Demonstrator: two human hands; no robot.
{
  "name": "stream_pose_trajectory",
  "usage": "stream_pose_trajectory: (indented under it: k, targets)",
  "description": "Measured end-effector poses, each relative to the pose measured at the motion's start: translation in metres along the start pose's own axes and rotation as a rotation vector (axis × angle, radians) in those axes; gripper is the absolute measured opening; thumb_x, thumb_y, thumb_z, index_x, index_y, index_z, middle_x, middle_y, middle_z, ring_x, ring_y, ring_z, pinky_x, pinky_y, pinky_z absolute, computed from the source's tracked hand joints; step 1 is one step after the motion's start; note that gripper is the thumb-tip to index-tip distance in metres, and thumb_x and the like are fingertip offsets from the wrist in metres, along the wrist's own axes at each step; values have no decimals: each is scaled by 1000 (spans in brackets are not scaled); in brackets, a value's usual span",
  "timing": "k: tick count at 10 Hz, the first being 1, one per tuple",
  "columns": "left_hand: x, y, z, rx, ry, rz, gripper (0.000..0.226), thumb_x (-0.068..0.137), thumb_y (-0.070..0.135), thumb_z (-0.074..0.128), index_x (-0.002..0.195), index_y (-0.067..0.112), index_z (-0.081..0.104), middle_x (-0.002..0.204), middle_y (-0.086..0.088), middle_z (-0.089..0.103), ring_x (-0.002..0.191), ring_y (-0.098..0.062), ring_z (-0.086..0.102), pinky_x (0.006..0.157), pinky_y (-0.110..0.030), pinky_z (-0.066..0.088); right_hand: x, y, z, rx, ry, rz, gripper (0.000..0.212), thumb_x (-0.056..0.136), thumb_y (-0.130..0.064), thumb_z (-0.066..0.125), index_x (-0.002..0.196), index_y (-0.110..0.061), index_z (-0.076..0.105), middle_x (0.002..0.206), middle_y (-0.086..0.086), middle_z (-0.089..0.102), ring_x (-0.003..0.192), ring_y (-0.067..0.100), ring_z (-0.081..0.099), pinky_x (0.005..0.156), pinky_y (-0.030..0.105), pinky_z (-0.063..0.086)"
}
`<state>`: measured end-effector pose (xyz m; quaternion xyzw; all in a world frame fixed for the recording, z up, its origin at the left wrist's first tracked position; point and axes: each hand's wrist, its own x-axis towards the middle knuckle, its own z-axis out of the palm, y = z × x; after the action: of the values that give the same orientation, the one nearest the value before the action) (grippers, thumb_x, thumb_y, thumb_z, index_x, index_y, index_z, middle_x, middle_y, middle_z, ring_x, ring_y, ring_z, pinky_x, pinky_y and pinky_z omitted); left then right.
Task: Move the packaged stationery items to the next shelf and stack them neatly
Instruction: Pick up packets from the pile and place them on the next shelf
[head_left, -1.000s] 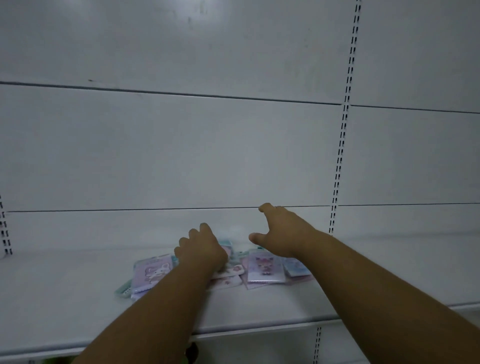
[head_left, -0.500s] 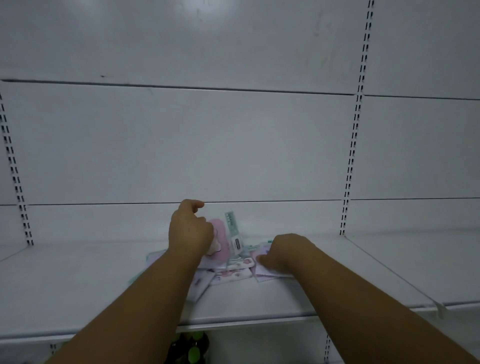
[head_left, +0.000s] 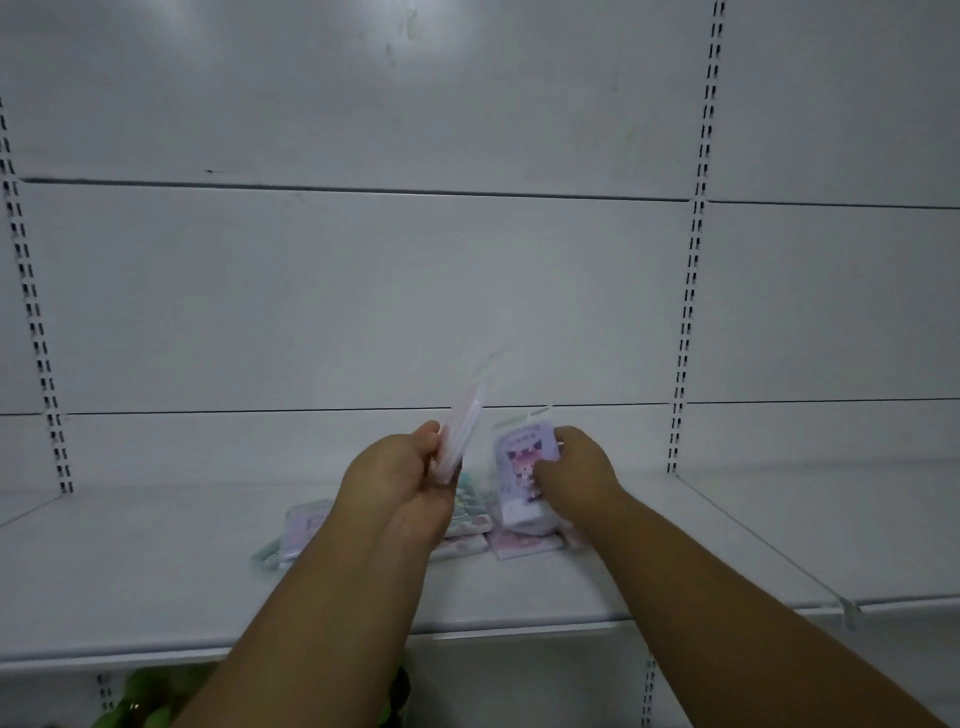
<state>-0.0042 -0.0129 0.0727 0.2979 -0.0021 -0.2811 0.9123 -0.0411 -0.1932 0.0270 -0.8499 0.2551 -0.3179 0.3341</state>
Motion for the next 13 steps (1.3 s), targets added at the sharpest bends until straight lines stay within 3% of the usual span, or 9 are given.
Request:
stream_pose_trajectory:
  k: [1,4,5,6,7,8,9,11,13]
  targets:
    - [-8,-29,15,-37,-9,-69,27,93,-8,49,118,-8,59,122,-19,59,82,-26,61,57,-30,52,-4,18,-31,265,116,77,24,80,-3,55,100,-13,61,93,6,68,79,16,64,60,22,45]
    - [-10,-181,101,0,-25,-204,28,96,-4,46,120,-1,60,100,-14,59,78,-24,60,63,-33,48,-13,133,-201,433,335,151,17,83,-3,60,98,-10,65,92,9,71,80,23,67,59,26,49]
    - [-9,-244,134,11,-51,-247,31,97,-2,46,127,-4,55,125,-14,60,108,-29,62,89,-34,51,-13,180,-265,429,380,157,19,83,-6,62,102,-11,65,93,6,71,80,21,68,61,27,50]
    - [-6,-302,176,59,-53,-268,43,96,-7,42,139,-10,40,147,-24,41,133,-35,43,81,-18,55,-7,223,-326,448,394,159,20,85,-6,61,104,-12,64,96,7,70,83,23,68,67,31,54]
    - [2,-351,203,94,-40,-198,52,91,-8,42,141,-12,32,151,-27,31,136,-38,35,105,-37,40,0,259,-369,459,386,164,20,86,-9,62,106,-13,63,96,5,70,82,21,68,61,27,50]
    - [43,-392,210,294,85,-98,48,88,-10,48,136,-6,44,144,-27,43,127,-38,49,102,-37,45,6,285,-391,466,327,183,23,87,-11,63,110,-14,62,100,5,70,84,21,68,64,27,51]
    - [54,-412,208,608,260,156,49,84,-6,57,129,13,58,123,-11,61,93,-22,65,74,-17,53,11,298,-398,499,273,194,25,88,-9,62,112,-12,62,101,6,70,83,20,68,62,25,51]
    - [55,-425,204,1535,202,523,28,76,6,70,100,19,66,118,-11,45,91,-30,59,86,-37,53,16,303,-400,530,205,146,25,89,-8,62,113,-12,61,102,5,71,86,21,69,78,35,56]
    - [68,-428,199,2054,109,359,41,74,38,73,105,10,69,109,-11,63,100,-28,63,89,-34,51,21,302,-404,502,191,134,27,88,-8,64,114,-12,62,102,3,72,86,20,70,71,29,55]
